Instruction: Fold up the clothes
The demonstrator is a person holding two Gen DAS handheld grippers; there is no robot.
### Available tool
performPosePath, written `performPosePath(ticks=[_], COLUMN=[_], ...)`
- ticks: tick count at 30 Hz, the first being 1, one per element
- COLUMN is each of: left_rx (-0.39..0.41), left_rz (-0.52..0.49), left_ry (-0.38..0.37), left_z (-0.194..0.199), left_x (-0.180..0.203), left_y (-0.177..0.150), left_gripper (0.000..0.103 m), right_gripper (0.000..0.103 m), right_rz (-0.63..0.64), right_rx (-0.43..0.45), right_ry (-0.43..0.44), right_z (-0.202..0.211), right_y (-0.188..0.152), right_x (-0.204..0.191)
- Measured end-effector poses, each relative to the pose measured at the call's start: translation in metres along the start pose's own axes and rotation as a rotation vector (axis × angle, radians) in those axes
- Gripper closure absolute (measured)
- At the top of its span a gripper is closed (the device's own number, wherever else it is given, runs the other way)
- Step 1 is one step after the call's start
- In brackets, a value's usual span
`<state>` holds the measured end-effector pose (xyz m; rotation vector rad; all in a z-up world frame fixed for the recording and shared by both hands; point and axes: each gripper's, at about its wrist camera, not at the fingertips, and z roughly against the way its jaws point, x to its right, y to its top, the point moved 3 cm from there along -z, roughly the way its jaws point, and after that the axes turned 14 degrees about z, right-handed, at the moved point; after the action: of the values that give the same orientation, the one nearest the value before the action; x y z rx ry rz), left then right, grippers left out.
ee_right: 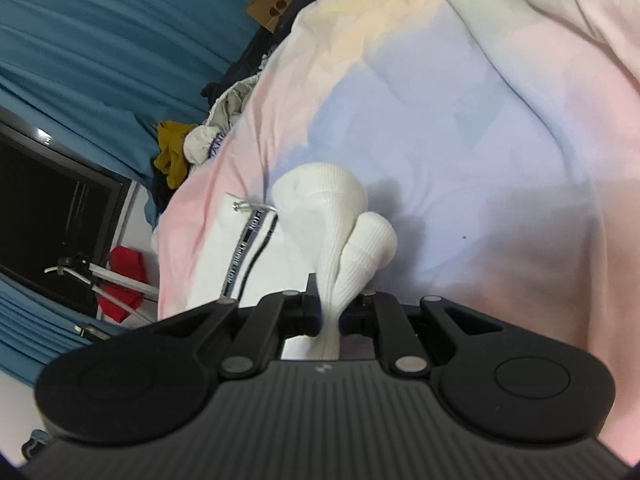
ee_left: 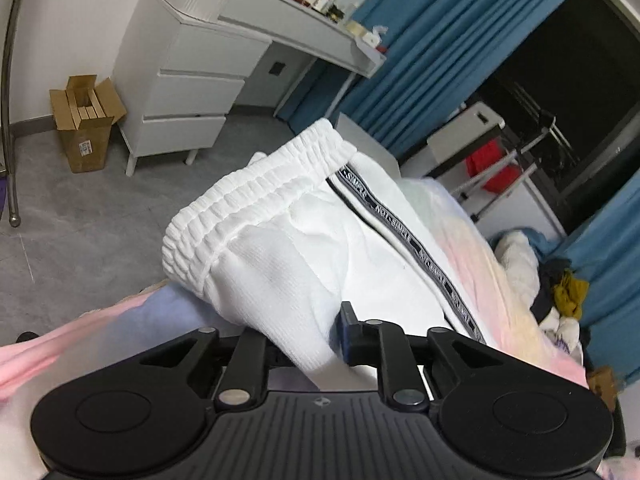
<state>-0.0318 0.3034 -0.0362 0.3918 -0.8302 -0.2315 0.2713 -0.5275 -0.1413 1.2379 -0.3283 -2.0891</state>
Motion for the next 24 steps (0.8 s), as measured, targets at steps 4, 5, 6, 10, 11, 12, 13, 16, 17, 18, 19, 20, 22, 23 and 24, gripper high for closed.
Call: performPosePath(ticks=[4,5,6,10,11,12,13,16,17,18,19,20,22,23,24], left_rx=[-0.006,-0.003,-0.002,0.024,0.031,0.039,0.046,0.069,0.064,0.053,0.041,0.030,0.006,-0.005,-0.015], left_rz=[-0.040,-0.058,-0.078,-0.190,-0.218,-0.246,-0.274,-0.359,-0.382,-0.403,-0.424,-0.445,-0.485,-0.500,-0.514], left_ry=[0.019,0.022,0.023,0.010,0.004,-0.003,-0.009,-0.029,-0.040,-0.054,-0.065,-0.076,-0.098,-0.107,-0.117], left_z=[0.021,0.029,0.037,0.062,0.066,0.071,0.075,0.089,0.087,0.082,0.077,0.070,0.057,0.049,0.042], left_x=[-0.002,-0.002,-0.001,0.023,0.031,0.039,0.047,0.070,0.079,0.090,0.100,0.110,0.129,0.138,0.147], left_y=[-0.006,-0.008,-0.009,-0.020,-0.024,-0.027,-0.031,-0.042,-0.048,-0.057,-0.066,-0.076,-0.097,-0.108,-0.119], left_gripper=[0.060,0.055,0.054,0.047,0.047,0.047,0.047,0.046,0.046,0.046,0.046,0.046,0.046,0.046,0.046], right_gripper=[0.093,0.093,0.093,0.093,0.093,0.093,0.093,0.093,0.093,0.093,0.093,0.093,0.093,0.093,0.093], right_rz=[0.009,0.013,0.017,0.019,0.021,0.025,0.027,0.033,0.033,0.031,0.030,0.030,0.032,0.038,0.043], right_rx=[-0.005,-0.003,-0.002,-0.004,-0.003,-0.003,-0.001,0.003,0.003,0.003,0.003,0.003,0.003,0.005,0.006], right_ry=[0.000,0.000,0.002,0.006,0.005,0.004,0.004,0.003,0.003,0.005,0.007,0.008,0.011,0.010,0.009], right_z=[-0.002,-0.001,0.000,0.002,0.002,0.002,0.002,0.004,0.004,0.005,0.005,0.005,0.006,0.006,0.006], right_y=[0.001,0.001,0.001,0.001,0.001,0.002,0.002,0.003,0.003,0.003,0.003,0.003,0.004,0.004,0.004], right_x=[0.000,0.000,0.000,0.001,0.000,-0.001,-0.002,-0.005,-0.006,-0.006,-0.006,-0.006,-0.006,-0.007,-0.008])
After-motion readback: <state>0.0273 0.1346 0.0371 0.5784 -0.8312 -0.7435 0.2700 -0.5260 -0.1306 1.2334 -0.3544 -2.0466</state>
